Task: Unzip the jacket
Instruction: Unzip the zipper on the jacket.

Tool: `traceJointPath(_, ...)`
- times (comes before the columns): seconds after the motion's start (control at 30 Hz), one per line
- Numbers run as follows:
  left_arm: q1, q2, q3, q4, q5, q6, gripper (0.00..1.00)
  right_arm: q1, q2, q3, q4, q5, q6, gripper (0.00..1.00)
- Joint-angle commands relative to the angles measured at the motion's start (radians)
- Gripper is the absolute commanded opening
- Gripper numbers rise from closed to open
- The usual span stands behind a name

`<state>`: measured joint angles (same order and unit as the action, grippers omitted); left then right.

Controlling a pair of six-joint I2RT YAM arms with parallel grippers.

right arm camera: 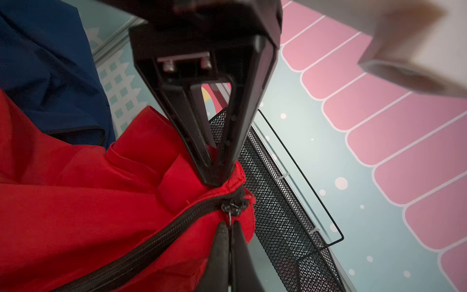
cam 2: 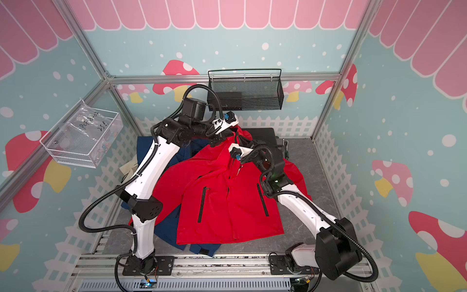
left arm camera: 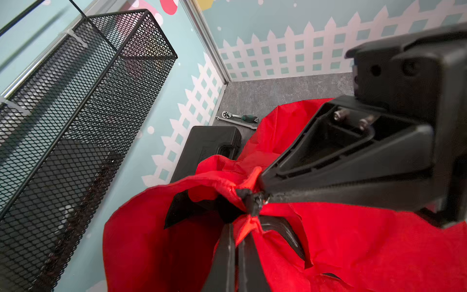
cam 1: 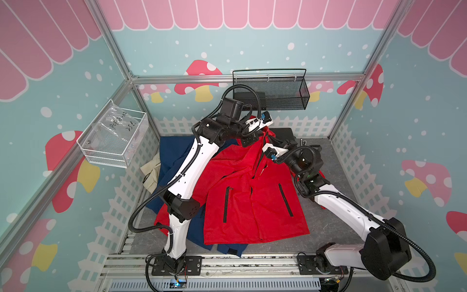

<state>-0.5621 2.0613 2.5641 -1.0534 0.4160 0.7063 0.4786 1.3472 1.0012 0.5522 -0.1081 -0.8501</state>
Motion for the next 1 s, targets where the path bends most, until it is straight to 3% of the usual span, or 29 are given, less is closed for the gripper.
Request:
traceJointPath(0.0, 0.004, -0.032, 0.097, 0.166, 0.073, -0.033, 0.00, 0.043, 0.071, 0.037, -0.271, 0.130, -0.082, 0.00)
traceJointPath(0.17, 0.018, -0.034, 0.133, 0.234, 0.063, -0.078, 0.00, 0.112, 0.084, 0.070, -0.443, 0.192, -0.101, 0.00)
traceJointPath(0.33, 0.041, -0.028, 0.130, 0.307, 0.017, -0.115, 0.00, 0.153, 0.032, 0.035, -0.501, 0.211, -0.060, 0.00)
traceJointPath(0.6, 0.097, 0.074, 0.204, 0.720, -0.174, -0.369, 0.00, 0.190, 0.045, 0.072, -0.621, 0.191, -0.019, 0.00)
traceJointPath(0.77, 0.147, 0.128, 0.225, 0.892, -0.222, -0.438, 0.00, 0.242, -0.077, -0.071, -0.742, 0.228, 0.051, 0.00)
traceJointPath(0.97, 0.279, 0.146, 0.188, 0.974, -0.248, -0.484, 0.00, 0.301, -0.233, -0.193, -0.928, 0.225, 0.112, 0.00)
